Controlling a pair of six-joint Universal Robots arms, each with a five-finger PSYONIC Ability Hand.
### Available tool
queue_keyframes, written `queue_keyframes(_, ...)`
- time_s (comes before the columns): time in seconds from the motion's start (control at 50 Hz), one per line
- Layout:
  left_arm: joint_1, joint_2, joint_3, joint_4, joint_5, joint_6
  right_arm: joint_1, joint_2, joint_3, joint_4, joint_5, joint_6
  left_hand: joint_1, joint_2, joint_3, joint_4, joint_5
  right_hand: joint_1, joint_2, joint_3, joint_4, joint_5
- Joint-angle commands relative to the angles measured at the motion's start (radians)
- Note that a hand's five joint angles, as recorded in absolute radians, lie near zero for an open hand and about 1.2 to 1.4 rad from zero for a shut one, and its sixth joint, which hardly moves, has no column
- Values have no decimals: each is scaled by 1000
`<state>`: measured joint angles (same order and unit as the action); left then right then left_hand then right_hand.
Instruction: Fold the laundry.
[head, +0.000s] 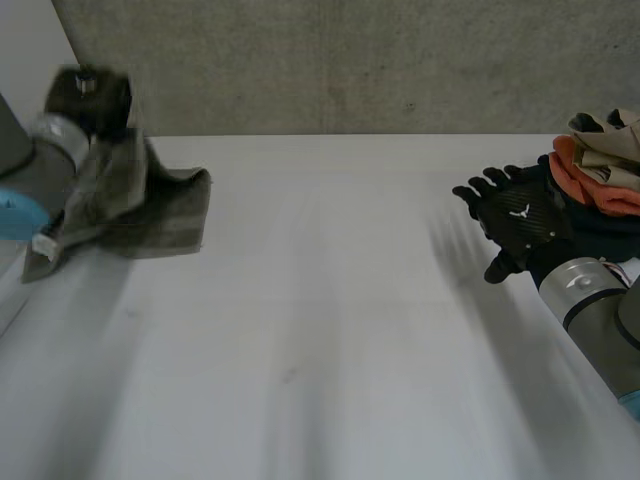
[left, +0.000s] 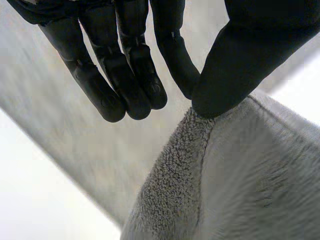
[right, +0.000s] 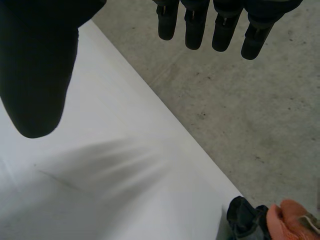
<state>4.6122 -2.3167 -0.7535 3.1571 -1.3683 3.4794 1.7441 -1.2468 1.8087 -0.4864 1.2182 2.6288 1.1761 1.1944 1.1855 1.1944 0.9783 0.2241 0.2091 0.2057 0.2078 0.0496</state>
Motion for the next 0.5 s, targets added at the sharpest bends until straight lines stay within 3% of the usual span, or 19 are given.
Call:
queue_keyframes(0.02, -209, 316, -105, 32, -23, -316, -28, -16, -5, 0, 6, 40, 220, 202, 211, 202, 243, -50, -35, -31, -33, -50)
queue_keyframes(0.18, -472, 413, -357, 52, -32, -511, -74, -28, -12, -4, 4, 76, 220, 202, 211, 202, 243, -50, -35, -31, -33, -50)
queue_keyframes(0.3, -641, 266, -445, 142, -78, -565, -95, -30, -23, 2, 6, 103, 220, 202, 211, 202, 243, -50, -35, -31, -33, -50)
queue_keyframes(0.34, -639, 194, -435, 172, -124, -531, -100, -28, -23, 3, 6, 111, 220, 202, 211, 202, 243, -50, -35, -31, -33, -50)
queue_keyframes(0.36, -624, 181, -431, 170, -147, -516, -98, -26, -23, 5, 6, 109, 98, 80, 89, 80, 122, -50, -35, -31, -33, -50)
queue_keyframes(0.38, -589, 181, -431, 169, -197, -473, -97, -26, -22, 6, 6, 108, -359, -377, -369, -377, -336, -50, -35, -31, -33, -50)
queue_keyframes(0.44, -500, 212, -422, 152, -268, -355, -90, -23, -22, 9, 6, 106, -1002, -1020, -1011, -1020, -978, -50, -35, -31, -33, -50)
queue_keyframes(0.5, -400, 217, -422, 124, -261, -197, -75, -22, -22, 15, 4, 102, -1002, -1020, -1011, -1020, -978, -50, -35, -31, -33, -50)
